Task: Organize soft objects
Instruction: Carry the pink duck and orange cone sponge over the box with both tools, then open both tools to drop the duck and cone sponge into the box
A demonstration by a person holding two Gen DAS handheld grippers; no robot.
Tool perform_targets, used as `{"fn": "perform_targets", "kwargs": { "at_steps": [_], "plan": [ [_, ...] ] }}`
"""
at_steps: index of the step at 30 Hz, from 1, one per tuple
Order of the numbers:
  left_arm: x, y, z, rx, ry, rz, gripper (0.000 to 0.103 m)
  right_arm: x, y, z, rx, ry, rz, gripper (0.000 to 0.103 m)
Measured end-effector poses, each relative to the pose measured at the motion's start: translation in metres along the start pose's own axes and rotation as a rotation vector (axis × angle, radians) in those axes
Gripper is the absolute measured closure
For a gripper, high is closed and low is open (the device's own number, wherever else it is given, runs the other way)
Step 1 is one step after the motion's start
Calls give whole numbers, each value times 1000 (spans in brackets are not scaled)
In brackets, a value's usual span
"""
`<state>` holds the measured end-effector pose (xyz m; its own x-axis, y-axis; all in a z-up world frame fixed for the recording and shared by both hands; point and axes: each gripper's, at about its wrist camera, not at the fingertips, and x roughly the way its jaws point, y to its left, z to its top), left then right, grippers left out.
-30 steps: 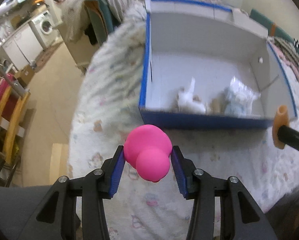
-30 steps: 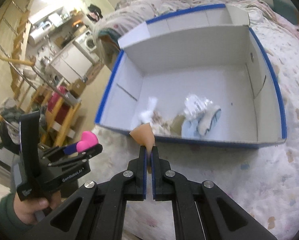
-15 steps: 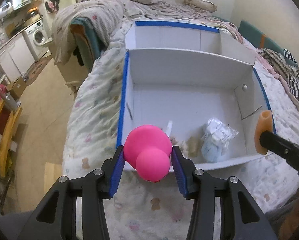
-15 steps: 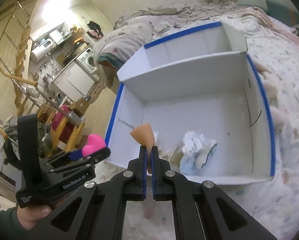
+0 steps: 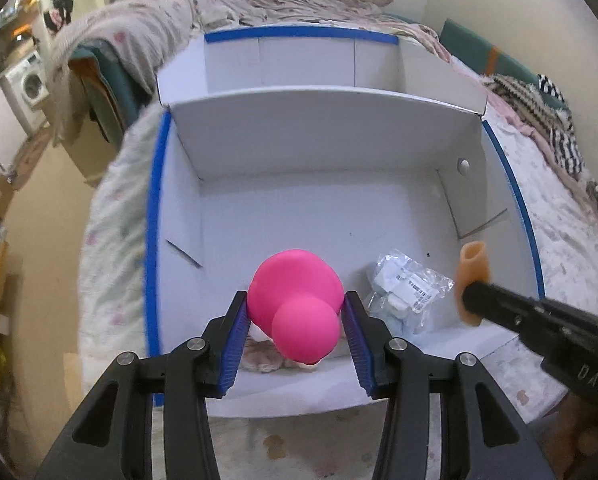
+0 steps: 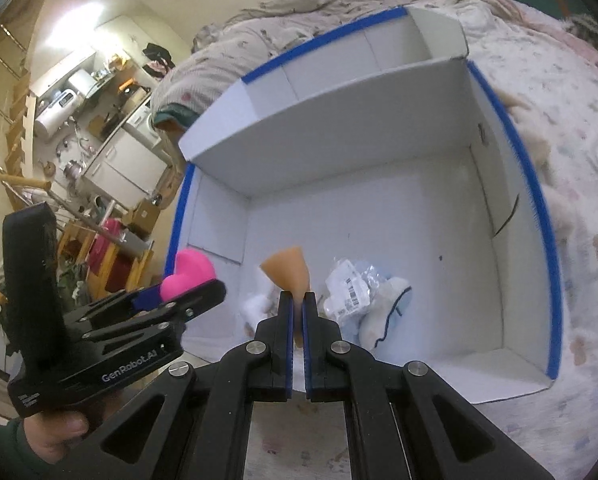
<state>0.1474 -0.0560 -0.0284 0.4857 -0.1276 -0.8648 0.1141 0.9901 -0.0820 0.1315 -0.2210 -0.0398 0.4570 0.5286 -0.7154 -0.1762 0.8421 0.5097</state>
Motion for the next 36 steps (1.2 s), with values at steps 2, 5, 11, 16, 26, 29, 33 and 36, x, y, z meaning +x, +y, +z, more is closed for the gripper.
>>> {"fn": "perform_targets", "kwargs": {
  "at_steps": [2,5,11,16,26,29,33,36],
  "plan": [
    [9,5,-3,-29,12,-5,60,5,-2,-4,0,10,-9,97],
    [21,7,-7,-52,53,-29,60,14,-4,-7,-7,34,-23,97],
    [27,-2,-7,2,41,23,60,29,-10,-7,4,76,-38,97],
    [30,-5,-5,-5,40,10,60,38,-10,-7,1,95,-41,97],
    [39,-1,-8,-38,86,-32,60,44,-13,-7,12,117,-53,97],
    [37,-1,-8,-32,72,-21,60,45,-11,-8,5,118,-54,97],
    [36,-4,-8,-21,70,-11,60,43,-13,-9,8,114,-53,97],
    [36,-6,-9,-15,77,-13,60,44,-13,-9,6,115,-51,96]
  ]
}}
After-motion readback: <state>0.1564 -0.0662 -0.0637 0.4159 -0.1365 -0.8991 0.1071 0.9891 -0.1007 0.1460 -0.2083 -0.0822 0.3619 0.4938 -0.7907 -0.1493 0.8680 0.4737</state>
